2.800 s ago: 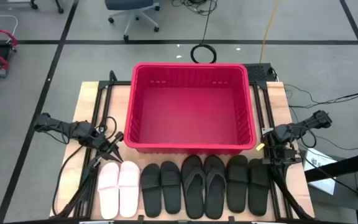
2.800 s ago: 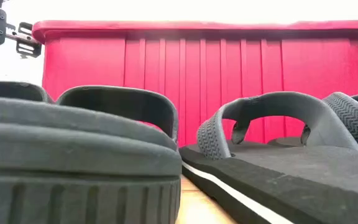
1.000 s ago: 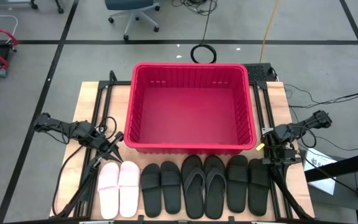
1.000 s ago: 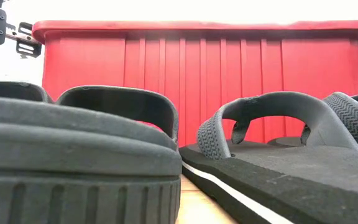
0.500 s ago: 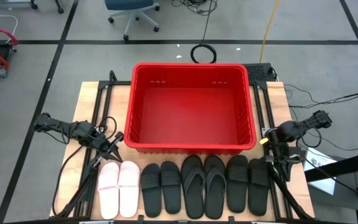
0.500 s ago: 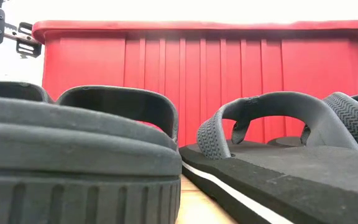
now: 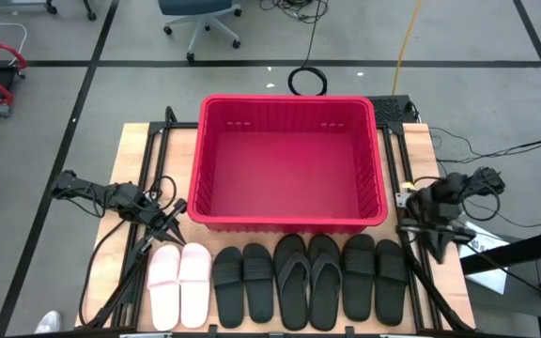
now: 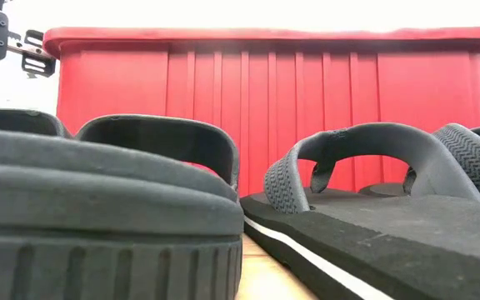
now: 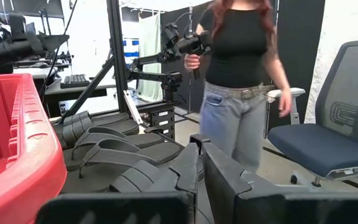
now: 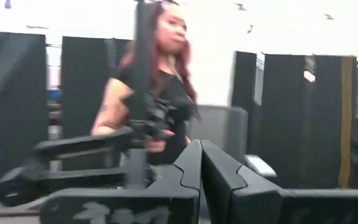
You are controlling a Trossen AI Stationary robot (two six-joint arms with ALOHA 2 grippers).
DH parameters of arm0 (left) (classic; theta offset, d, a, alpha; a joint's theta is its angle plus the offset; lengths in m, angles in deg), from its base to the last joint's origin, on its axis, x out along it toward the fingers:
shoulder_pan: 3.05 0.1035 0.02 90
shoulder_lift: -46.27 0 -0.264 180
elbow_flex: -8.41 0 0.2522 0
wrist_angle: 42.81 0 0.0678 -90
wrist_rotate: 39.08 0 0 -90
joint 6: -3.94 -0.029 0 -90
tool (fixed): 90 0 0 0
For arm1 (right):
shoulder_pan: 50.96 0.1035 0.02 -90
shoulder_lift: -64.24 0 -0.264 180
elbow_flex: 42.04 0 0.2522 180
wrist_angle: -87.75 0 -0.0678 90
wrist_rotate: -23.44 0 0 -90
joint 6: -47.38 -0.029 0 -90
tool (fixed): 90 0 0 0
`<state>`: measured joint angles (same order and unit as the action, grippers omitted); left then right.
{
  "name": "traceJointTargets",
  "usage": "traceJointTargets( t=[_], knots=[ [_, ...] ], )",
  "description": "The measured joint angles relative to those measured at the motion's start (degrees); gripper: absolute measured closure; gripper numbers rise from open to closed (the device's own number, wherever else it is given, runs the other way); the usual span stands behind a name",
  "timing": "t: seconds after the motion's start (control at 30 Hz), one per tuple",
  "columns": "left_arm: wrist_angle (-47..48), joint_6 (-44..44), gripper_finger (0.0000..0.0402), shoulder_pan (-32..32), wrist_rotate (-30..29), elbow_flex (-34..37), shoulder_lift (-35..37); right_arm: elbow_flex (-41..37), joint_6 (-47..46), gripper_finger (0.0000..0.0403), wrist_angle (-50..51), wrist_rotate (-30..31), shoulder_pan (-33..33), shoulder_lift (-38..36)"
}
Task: Pick and place slides into bin
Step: Put the black slide into the red bin
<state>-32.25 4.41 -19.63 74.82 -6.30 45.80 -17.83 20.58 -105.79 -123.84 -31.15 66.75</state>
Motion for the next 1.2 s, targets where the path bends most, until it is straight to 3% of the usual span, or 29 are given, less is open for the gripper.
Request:
traceJointTargets(
  t=[0.2,0.77,0.93,1.2],
  knots=[
    [0.0,0.0,0.04,0.0,0.0,0.0,0.0,7.8,4.6,0.0403,10.1,6.4,-1.6,6.1],
    [0.0,0.0,0.0377,0.0,0.0,0.0,0.0,28.3,7.2,0.0403,10.0,15.8,-11.0,24.0],
    [0.0,0.0,0.0387,0.0,0.0,0.0,0.0,29.8,9.1,0.0403,4.3,21.0,-13.6,25.8],
    [0.0,0.0,0.0396,0.0,0.0,0.0,0.0,29.8,10.2,0.0403,1.8,21.3,-13.8,25.8]
  ],
)
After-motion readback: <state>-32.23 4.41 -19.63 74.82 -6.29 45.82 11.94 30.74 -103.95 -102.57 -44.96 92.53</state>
